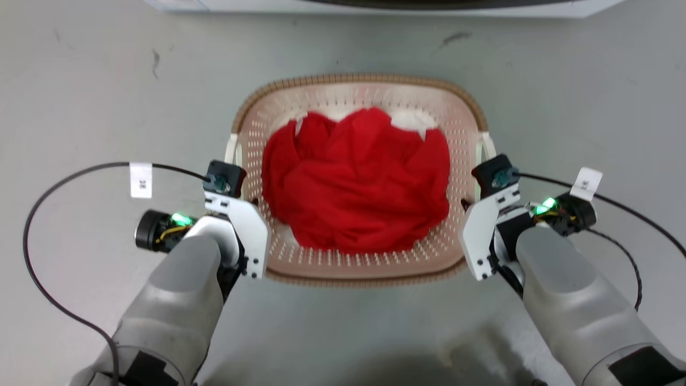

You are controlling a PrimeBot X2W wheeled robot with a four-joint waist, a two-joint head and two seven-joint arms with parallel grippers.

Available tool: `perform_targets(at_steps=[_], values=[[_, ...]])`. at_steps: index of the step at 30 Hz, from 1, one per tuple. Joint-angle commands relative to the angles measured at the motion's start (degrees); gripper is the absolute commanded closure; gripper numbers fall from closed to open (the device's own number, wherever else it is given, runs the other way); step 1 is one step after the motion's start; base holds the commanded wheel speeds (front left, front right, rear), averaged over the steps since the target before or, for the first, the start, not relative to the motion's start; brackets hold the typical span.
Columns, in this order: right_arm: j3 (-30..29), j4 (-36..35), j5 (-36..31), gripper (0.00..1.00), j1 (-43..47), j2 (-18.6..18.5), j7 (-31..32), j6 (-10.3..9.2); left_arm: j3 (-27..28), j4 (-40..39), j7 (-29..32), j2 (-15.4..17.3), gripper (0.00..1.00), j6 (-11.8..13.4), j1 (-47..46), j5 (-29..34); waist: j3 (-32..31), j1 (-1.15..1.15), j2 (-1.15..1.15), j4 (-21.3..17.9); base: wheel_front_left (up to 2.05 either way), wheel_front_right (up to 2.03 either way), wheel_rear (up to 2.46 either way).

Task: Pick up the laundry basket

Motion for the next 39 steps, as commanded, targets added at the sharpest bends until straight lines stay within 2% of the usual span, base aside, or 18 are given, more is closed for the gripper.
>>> perform_targets(at_steps=[1,39], values=[[1.1,0.1,0.5,1.0,1.2,-0.3,0.7,-0.02,-0.5,-0.2,0.4,-0.1,1.0,-0.1,0.8,-0.4,-2.2,0.0,0.0,0.0,0.0,0.0,0.0],[21.7,-1.4,19.1,1.0,16.8,0.0,12.1,0.06,-12.1,-2.5,13.6,0.7,1.0,-0.1,19.6,-14.0,-32.6,0.0,0.0,-0.2,0.0,0.0,0.0]])
